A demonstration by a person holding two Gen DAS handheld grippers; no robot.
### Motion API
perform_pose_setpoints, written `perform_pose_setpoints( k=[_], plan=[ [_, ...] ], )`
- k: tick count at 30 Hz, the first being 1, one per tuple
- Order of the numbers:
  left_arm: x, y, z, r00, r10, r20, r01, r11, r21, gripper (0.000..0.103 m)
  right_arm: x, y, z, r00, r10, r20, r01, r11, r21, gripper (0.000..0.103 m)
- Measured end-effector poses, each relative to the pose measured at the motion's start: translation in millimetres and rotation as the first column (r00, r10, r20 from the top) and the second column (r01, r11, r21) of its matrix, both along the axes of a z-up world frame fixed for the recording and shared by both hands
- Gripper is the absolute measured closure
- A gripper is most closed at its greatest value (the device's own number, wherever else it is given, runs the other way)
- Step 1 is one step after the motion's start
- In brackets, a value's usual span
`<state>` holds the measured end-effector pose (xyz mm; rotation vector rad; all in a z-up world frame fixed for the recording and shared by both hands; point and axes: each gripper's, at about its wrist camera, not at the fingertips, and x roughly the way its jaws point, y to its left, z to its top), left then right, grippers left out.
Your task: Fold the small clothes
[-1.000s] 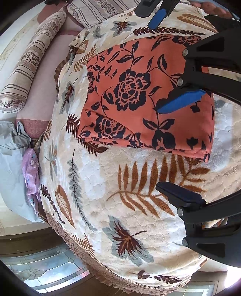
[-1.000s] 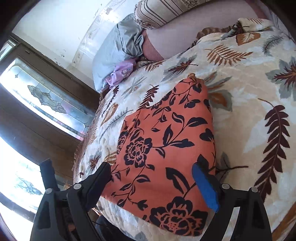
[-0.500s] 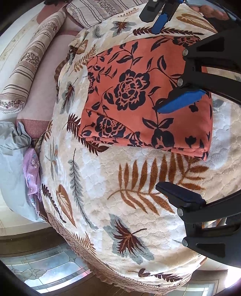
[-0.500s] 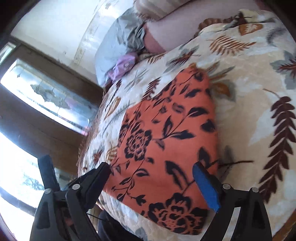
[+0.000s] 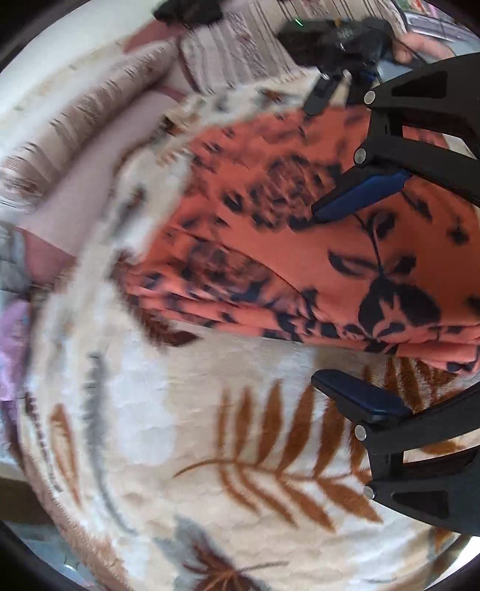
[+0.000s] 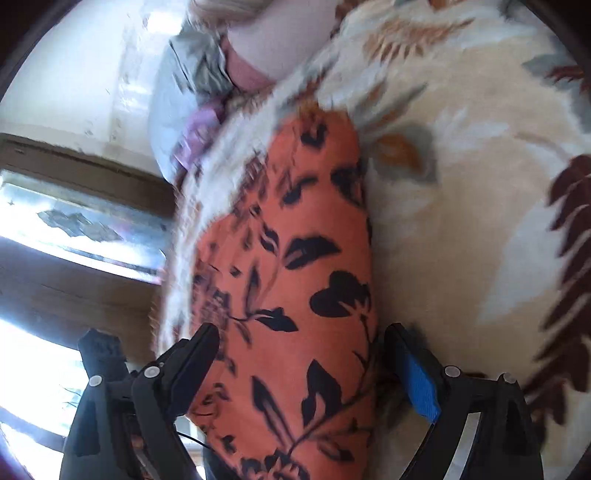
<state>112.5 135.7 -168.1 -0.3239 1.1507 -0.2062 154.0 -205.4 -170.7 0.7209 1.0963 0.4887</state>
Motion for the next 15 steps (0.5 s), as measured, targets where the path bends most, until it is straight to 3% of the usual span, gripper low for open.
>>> perform_pose_setpoints(
  k=[1, 2, 3, 8, 10, 15],
  plan=[
    [-3, -3, 1, 0.999, -0.011, 0.038, 0.01, 1.0, 0.014, 0.025, 1, 10, 2, 0.999, 0.027, 0.026, -0.026, 0.998, -0.054, 0.012],
    [-4, -5, 2, 0.999, -0.024, 0.043, 0.024, 1.0, 0.005, 0.031, 1, 20, 8, 0.996, 0.063, 0.062, -0.055, 0.991, -0.119, 0.028],
    [-4, -5, 2, 0.999, -0.037, 0.032, 0.038, 0.999, -0.036, 0.052, 2, 30, 11, 0.993, 0.096, 0.063, -0.082, 0.979, -0.188, 0.035],
    [-3, -11, 20, 0.999, -0.033, 0.043, 0.034, 0.999, -0.032, 0.071, 1, 40, 34, 0.982, 0.155, 0.107, -0.114, 0.943, -0.313, 0.064],
    [-3, -14, 41, 0.995, -0.033, 0.091, 0.038, 0.998, -0.053, 0.079, -3, 40, 52, 0.973, 0.175, 0.149, -0.112, 0.928, -0.356, 0.066],
    [10, -56, 99, 0.964, -0.094, 0.248, 0.117, 0.99, -0.077, 0.08, -6, 2, 108, 0.951, 0.123, 0.285, -0.004, 0.923, -0.384, 0.067]
  ],
)
